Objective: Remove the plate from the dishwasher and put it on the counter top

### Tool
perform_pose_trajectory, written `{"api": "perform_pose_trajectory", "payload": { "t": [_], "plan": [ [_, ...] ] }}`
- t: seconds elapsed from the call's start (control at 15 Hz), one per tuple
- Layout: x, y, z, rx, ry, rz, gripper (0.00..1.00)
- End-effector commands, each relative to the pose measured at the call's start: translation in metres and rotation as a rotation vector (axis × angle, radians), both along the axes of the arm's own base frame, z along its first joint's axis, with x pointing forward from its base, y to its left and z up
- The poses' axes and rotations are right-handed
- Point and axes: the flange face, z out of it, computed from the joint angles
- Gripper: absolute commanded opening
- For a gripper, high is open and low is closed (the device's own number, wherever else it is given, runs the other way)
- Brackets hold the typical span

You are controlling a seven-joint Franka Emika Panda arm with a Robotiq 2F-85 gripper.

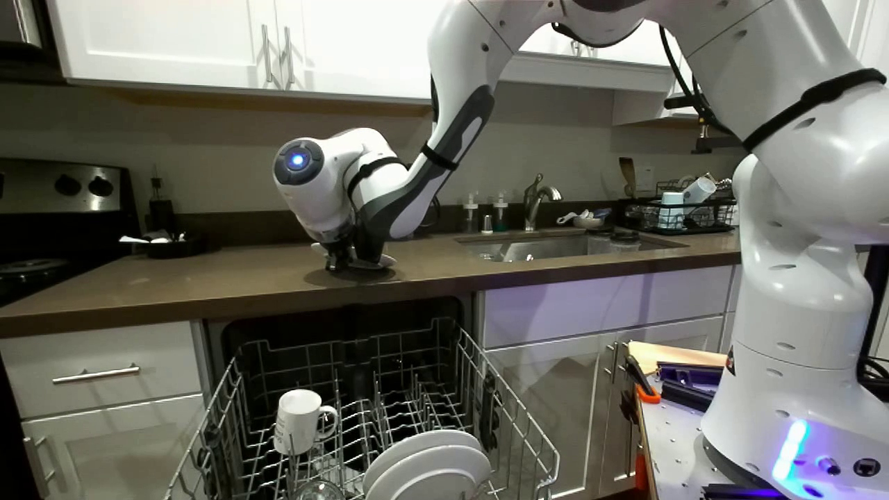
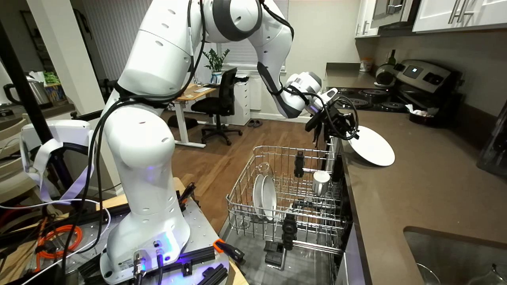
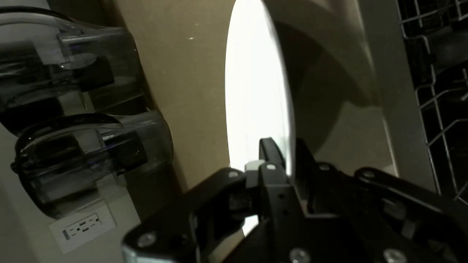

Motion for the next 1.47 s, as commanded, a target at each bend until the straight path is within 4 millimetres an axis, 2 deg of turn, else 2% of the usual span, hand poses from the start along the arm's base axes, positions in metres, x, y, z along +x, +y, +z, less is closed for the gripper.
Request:
{"api": "perform_pose_trajectory", "payload": {
  "t": [0.0, 0.13, 0.4, 0.53, 0.67, 0.73, 0.8, 1.0, 1.07, 1.27, 1.4],
  "plan": [
    [0.007, 0.001, -0.013, 0.028, 0.006, -0.028, 0.08],
    [0.008, 0.001, -0.015, 0.033, 0.009, -0.032, 0.08],
    [0.011, 0.005, -0.022, 0.041, 0.016, -0.034, 0.14],
    [0.012, 0.006, -0.025, 0.044, 0.018, -0.036, 0.19],
    [0.011, 0.009, -0.036, 0.063, 0.033, -0.044, 0.26],
    [0.011, 0.01, -0.042, 0.077, 0.042, -0.05, 0.33],
    [0.01, 0.011, -0.048, 0.085, 0.051, -0.056, 0.31],
    [0.013, 0.009, -0.048, 0.091, 0.048, -0.067, 0.4],
    [0.012, 0.008, -0.046, 0.095, 0.048, -0.068, 0.52],
    [0.011, 0.008, -0.039, 0.118, 0.051, -0.069, 0.74],
    [0.008, 0.008, -0.031, 0.141, 0.06, -0.057, 0.81]
  ]
}}
